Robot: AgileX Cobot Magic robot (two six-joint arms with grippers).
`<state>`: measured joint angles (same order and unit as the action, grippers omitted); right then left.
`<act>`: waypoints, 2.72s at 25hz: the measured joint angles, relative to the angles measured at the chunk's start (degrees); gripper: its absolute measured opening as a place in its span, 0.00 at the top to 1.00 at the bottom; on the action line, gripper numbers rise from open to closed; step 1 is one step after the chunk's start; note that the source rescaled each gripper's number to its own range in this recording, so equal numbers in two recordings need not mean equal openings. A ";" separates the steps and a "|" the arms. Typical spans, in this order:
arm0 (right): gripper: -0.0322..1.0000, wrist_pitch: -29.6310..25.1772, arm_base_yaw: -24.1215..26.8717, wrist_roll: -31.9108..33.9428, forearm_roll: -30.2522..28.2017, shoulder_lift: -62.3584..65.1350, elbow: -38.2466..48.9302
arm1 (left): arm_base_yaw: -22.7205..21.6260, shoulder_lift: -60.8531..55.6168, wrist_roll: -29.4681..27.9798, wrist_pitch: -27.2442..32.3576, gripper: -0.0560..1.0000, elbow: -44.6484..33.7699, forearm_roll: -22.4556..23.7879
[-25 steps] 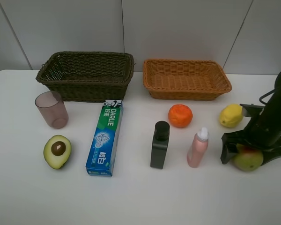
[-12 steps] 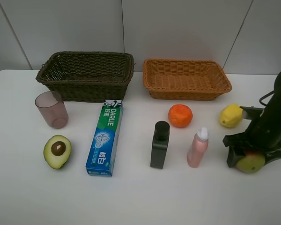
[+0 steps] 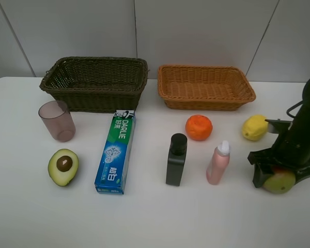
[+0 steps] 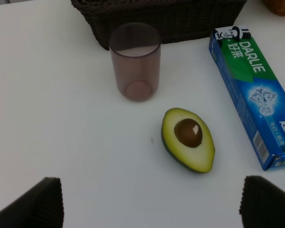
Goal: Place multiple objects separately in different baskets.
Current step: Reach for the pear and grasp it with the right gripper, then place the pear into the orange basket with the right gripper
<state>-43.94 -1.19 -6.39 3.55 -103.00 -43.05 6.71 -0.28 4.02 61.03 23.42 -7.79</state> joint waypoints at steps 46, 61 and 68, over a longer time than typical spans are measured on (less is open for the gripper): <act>0.41 16.68 0.00 -10.99 6.38 -4.33 -30.72 | 0.00 0.00 0.00 0.04 0.02 0.00 0.00; 0.41 26.16 -2.02 -10.99 9.89 -19.62 -41.87 | 0.00 0.00 0.00 0.04 0.02 0.00 0.00; 0.41 31.59 -5.41 -10.99 10.32 -21.44 -41.87 | 0.00 0.00 0.00 0.04 0.02 0.00 0.00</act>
<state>-12.35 -6.60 -17.38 13.87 -124.44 -84.92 6.71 -0.28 4.02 61.07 23.42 -7.79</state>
